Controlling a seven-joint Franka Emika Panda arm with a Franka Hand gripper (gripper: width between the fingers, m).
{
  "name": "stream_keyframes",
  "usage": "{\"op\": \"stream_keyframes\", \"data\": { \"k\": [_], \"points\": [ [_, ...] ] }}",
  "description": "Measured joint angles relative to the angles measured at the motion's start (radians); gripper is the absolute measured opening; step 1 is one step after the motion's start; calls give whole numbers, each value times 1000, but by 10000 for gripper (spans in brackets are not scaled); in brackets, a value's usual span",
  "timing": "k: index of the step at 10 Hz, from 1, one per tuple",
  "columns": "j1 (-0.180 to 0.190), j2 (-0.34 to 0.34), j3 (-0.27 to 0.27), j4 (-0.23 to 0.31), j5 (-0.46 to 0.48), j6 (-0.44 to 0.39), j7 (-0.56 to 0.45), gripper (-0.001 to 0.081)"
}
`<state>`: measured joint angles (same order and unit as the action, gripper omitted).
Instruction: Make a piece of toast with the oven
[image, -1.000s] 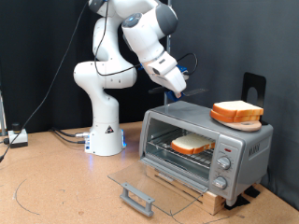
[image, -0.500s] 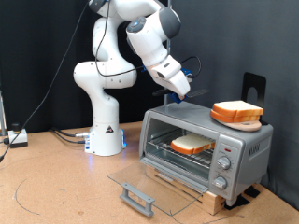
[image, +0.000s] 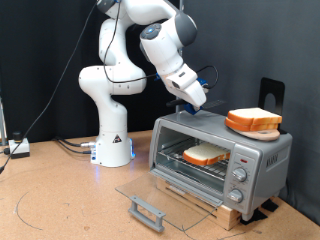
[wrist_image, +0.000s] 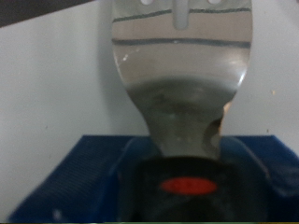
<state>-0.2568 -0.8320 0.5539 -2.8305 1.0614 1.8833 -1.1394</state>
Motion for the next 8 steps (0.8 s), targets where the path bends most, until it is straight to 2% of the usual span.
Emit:
{"op": "stream_keyframes", "data": {
  "k": [3, 4, 5, 6, 7, 8],
  "points": [
    [0, 0, 25, 0, 25, 8, 0, 405],
    [0, 0, 26, 0, 28, 8, 0, 582],
    [0, 0, 26, 0, 28, 9, 0, 582],
    [-1, 0, 27, 0, 28, 10, 0, 746],
    [-2, 0, 26, 3, 28, 11, 0, 746],
    [-2, -1, 20, 10, 32, 11, -2, 790]
  ]
}}
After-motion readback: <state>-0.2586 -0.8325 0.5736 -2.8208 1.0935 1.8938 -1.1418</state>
